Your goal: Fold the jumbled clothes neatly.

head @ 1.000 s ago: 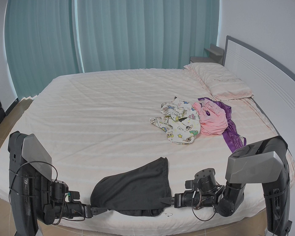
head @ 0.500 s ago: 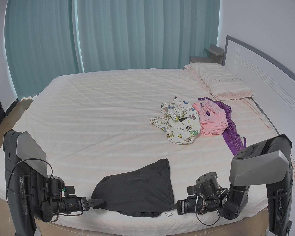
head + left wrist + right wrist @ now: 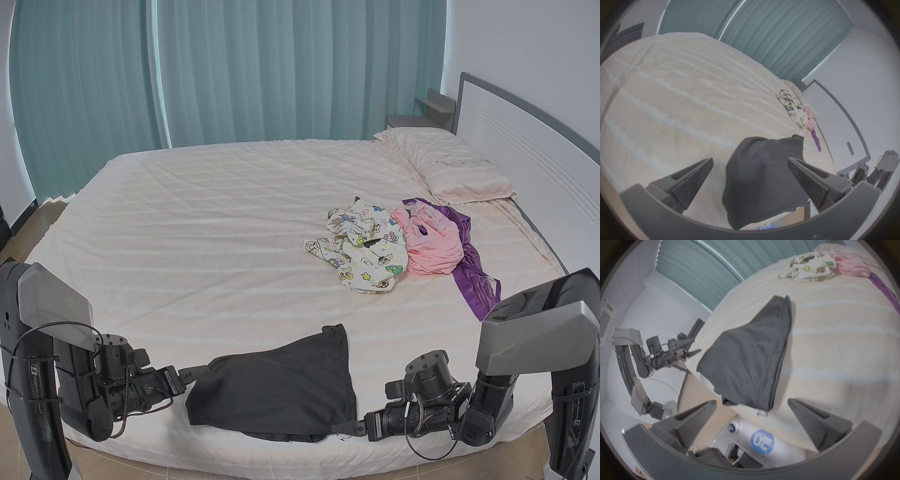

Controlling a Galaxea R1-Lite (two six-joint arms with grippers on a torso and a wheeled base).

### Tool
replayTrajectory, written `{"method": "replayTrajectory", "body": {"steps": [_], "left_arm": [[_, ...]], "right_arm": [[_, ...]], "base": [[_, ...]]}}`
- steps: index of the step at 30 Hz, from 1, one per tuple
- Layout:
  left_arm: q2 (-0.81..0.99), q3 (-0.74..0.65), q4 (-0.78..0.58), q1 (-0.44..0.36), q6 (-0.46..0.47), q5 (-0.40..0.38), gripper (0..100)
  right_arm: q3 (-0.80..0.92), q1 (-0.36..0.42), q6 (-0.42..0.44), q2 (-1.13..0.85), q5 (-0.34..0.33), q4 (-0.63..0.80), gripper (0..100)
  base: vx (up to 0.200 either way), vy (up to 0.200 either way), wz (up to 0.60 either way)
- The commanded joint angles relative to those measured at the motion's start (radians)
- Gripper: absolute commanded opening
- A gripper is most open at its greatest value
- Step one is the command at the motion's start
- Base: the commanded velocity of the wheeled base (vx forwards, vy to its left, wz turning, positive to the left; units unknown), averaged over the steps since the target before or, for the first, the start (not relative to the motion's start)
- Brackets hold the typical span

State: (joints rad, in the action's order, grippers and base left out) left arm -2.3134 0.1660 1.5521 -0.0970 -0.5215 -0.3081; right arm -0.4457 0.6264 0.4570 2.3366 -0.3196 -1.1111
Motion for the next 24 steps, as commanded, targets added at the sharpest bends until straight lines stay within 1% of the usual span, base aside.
{"method": "replayTrajectory", "body": {"steps": [1, 4, 6, 8, 10, 11, 12, 13, 14, 16, 18, 19, 20, 24], "left_arm": [[0.012, 0.055, 0.019, -0.067, -0.064, 0.050, 100], [-0.017, 0.116, 0.008, -0.132, -0.074, 0.127, 100], [-0.034, 0.142, -0.009, -0.158, -0.074, 0.147, 100], [-0.041, 0.204, -0.070, -0.196, -0.074, 0.188, 100], [-0.043, 0.254, -0.118, -0.204, -0.074, 0.208, 100], [-0.046, 0.314, -0.168, -0.204, -0.074, 0.225, 100], [-0.054, 0.392, -0.251, -0.198, -0.072, 0.251, 100], [-0.054, 0.392, -0.251, -0.198, -0.072, 0.251, 100], [-0.060, 0.491, -0.394, -0.184, -0.072, 0.277, 100], [-0.058, 0.569, -0.534, -0.167, -0.074, 0.277, 100], [-0.057, 0.618, -0.632, -0.164, -0.080, 0.273, 100], [-0.058, 0.621, -0.639, -0.164, -0.080, 0.271, 100], [-0.061, 0.639, -0.692, -0.165, -0.094, 0.268, 100], [-0.063, 0.641, -0.701, -0.170, -0.130, 0.247, 100]], "right_arm": [[-0.028, -0.063, 0.005, -0.033, -0.001, -0.049, 100], [-0.079, -0.088, 0.019, 0.004, 0.007, -0.053, 100], [-0.090, -0.091, 0.035, 0.024, 0.008, -0.055, 100], [-0.099, -0.096, 0.068, 0.038, 0.010, -0.062, 100], [-0.099, -0.097, 0.080, 0.041, 0.010, -0.067, 100], [-0.099, -0.097, 0.083, 0.043, 0.010, -0.067, 100], [-0.099, -0.097, 0.084, 0.044, 0.010, -0.069, 100], [-0.099, -0.097, 0.084, 0.044, 0.010, -0.069, 100], [-0.099, -0.097, 0.084, 0.046, 0.010, -0.076, 100], [-0.097, -0.097, 0.084, 0.047, 0.010, -0.087, 100], [-0.096, -0.097, 0.084, 0.047, 0.010, -0.090, 100], [-0.096, -0.097, 0.084, 0.049, 0.010, -0.090, 100], [-0.096, -0.097, 0.086, 0.052, 0.010, -0.093, 100], [-0.094, -0.097, 0.086, 0.052, 0.010, -0.095, 100]], "base": [[0.000, 0.000, 0.00], [0.000, 0.000, 0.00], [0.000, 0.000, 0.00], [0.000, 0.000, 0.00], [0.000, 0.000, 0.00], [0.000, 0.000, 0.00], [0.000, 0.000, 0.00], [0.000, 0.000, 0.00], [0.000, 0.000, 0.00], [0.000, 0.000, 0.00], [0.000, 0.000, 0.00], [0.000, 0.000, 0.00], [0.000, 0.000, 0.00], [0.000, 0.000, 0.00]]}}
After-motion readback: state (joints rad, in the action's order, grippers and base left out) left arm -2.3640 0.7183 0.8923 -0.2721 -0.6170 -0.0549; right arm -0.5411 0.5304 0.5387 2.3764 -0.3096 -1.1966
